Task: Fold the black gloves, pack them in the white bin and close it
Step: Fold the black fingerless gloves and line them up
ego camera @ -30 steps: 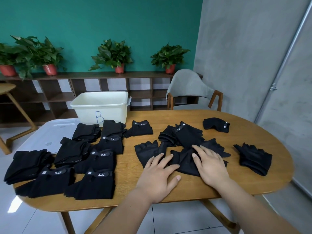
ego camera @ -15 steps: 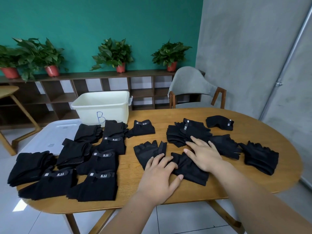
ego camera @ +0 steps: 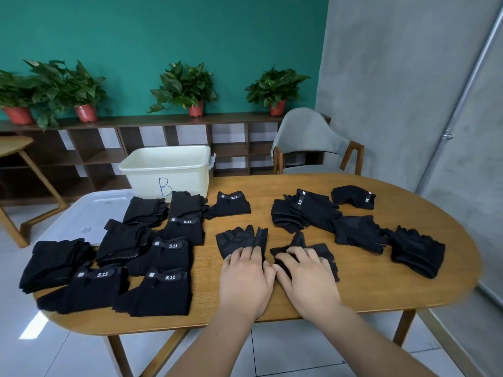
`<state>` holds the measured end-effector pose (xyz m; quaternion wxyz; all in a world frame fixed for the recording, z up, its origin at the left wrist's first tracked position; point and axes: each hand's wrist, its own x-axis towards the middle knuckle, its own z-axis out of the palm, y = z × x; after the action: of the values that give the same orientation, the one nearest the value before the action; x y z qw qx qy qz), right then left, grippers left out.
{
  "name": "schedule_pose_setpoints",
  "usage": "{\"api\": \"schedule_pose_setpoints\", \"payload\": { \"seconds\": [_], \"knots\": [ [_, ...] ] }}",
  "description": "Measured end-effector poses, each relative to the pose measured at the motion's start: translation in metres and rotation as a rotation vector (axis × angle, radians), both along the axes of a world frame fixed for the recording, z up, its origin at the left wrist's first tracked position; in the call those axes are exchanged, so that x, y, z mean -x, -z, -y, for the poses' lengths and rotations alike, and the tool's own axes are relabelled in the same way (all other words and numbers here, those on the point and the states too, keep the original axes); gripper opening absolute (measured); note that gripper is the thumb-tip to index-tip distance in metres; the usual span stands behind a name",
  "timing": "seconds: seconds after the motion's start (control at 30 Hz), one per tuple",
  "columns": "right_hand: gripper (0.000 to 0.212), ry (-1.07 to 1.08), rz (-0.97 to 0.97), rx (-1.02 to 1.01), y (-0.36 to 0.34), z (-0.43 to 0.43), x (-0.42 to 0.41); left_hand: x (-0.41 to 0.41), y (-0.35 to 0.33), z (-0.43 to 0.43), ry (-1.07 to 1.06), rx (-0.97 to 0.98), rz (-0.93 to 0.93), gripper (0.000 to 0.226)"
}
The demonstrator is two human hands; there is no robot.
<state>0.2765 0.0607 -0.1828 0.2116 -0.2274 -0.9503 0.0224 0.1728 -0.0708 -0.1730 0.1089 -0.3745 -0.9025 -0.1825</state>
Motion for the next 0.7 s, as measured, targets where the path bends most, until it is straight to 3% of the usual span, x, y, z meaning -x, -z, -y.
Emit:
{"api": "schedule_pose_setpoints", "payload": {
  "seconds": [0.17,0.27,0.33,0.4,0.5,0.57,0.7],
  "knots": [
    [0.036,-0.169,-0.047,0.074,-0.007,-0.008,-0.023,-0.003,-0.001,0.010,-0.025,0.003,-0.049,0.047],
    [0.024,-0.148,-0.164,0.181,-0.013,-0.011,-0.033,-0.003,-0.001,0.017,-0.001,-0.048,-0.081,0.043],
    [0.051,-0.035,-0.166,0.265,-0.016,-0.009,-0.030,-0.001,0.000,0.020,0.043,-0.034,-0.042,0.053],
    [0.077,0.078,-0.036,0.299,-0.018,-0.003,-0.023,0.002,0.002,0.020,0.083,0.051,0.022,0.065],
    [0.089,0.085,0.170,0.194,-0.015,0.001,-0.015,0.005,0.001,0.021,0.108,0.222,0.101,0.069],
    [0.083,0.018,0.215,0.135,-0.015,-0.004,-0.014,0.004,-0.004,0.022,0.117,0.313,0.141,0.069],
    [0.048,-0.117,0.250,0.138,-0.024,-0.025,-0.021,0.003,-0.015,0.022,0.118,0.417,0.202,0.066]
  ]
}}
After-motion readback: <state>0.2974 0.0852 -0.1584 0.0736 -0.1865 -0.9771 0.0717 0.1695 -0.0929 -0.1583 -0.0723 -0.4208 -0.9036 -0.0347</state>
